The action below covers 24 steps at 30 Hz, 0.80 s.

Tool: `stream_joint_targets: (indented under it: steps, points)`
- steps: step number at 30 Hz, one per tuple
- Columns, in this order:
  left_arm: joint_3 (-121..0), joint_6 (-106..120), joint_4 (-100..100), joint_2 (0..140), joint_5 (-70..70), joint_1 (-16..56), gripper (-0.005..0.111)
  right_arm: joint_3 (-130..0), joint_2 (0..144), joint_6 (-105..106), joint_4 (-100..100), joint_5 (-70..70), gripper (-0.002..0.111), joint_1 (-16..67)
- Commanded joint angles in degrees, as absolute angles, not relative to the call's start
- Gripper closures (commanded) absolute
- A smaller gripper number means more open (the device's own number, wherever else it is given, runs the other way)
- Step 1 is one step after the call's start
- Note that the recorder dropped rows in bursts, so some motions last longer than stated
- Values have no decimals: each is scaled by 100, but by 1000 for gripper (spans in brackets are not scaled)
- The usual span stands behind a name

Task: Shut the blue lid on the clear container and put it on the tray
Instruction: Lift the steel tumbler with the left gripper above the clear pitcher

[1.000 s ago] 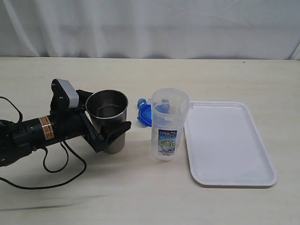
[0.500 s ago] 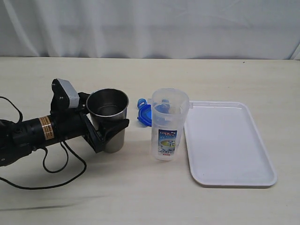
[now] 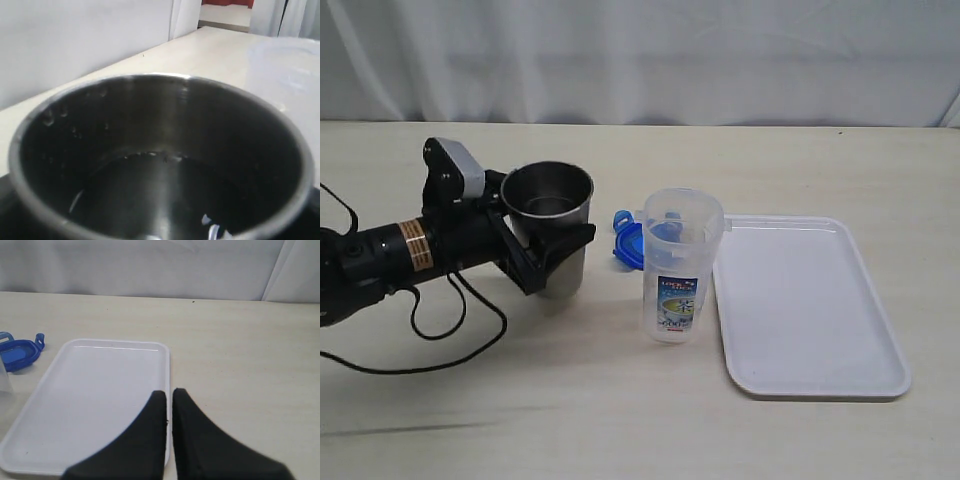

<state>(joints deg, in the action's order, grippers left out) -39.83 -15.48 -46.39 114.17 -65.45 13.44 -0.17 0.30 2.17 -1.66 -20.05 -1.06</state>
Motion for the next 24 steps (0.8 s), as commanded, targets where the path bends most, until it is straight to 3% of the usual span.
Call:
stream_joint_targets:
  steps: [1, 7, 13, 24]
  points:
    - [-4463, -1970, -4586, 11274, -6996, 1367, 107, 0, 0, 214, -174, -1975, 104, -123]
    - [-5250, -2390, -4623, 11274, -6924, 1420, 107, 0, 0, 214, -174, -1975, 104, -123]
    - [-6016, -2574, -4913, 11274, -5989, 1717, 107, 0, 0, 214, -174, -1975, 104, -123]
    - [-6612, -2525, -5063, 11274, -5559, 2274, 107, 0, 0, 214, -174, -1975, 104, -123]
